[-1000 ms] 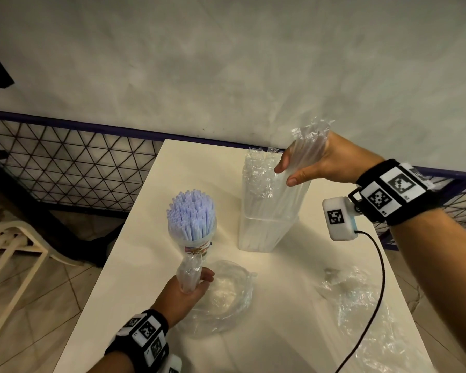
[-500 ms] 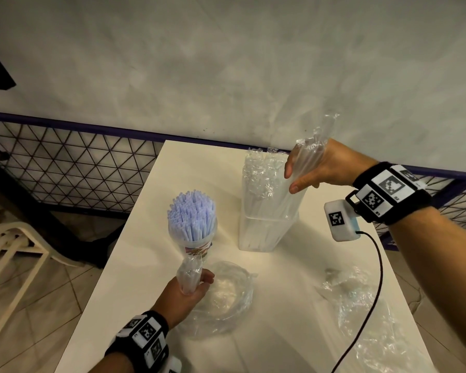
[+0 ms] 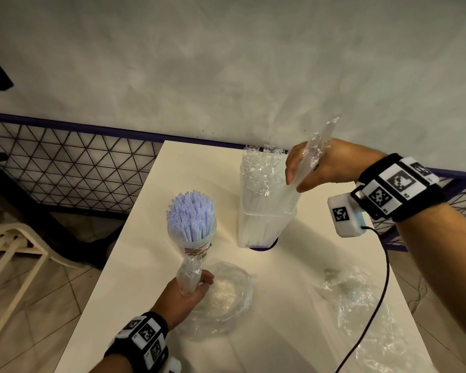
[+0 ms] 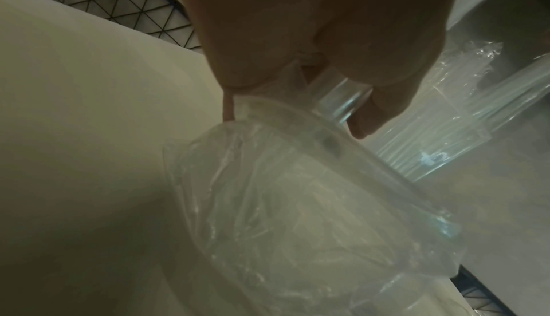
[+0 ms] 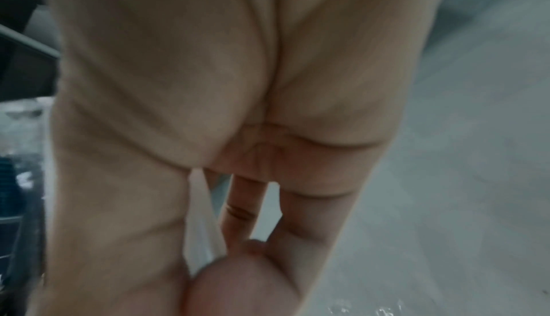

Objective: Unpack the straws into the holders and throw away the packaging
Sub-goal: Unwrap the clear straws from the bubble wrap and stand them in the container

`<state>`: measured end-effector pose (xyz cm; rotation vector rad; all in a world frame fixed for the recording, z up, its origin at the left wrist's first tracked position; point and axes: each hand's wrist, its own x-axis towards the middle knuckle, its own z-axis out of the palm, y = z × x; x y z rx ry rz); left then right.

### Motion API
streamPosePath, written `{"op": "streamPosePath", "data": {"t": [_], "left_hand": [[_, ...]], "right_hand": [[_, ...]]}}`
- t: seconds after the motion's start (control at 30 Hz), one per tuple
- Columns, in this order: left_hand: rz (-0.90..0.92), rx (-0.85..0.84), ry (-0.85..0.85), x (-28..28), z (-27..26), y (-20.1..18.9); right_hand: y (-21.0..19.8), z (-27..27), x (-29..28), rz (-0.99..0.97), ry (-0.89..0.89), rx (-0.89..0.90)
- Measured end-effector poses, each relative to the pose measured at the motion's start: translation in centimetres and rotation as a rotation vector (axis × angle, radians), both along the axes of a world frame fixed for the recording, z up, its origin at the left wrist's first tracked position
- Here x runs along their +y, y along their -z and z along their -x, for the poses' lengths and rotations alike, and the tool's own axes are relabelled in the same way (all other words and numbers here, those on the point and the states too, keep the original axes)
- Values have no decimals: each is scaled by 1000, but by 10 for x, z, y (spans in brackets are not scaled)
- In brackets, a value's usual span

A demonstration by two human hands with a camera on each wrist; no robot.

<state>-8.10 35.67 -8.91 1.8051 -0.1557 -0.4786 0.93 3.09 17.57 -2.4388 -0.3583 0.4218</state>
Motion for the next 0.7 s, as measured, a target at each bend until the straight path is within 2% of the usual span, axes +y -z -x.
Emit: {"op": "streamPosePath", "data": {"t": [0.3,0.57,0.7], "left_hand": [[-4,1,1,0,0,1],[-20,-3,13,2,-2,3],[-20,-15,14,3,-1,3]], "right_hand": [[17,-12,-3,-12,-20,39],[75,-6,-1,77,107,-24],[65,-3,-7,49,190,-54]]}}
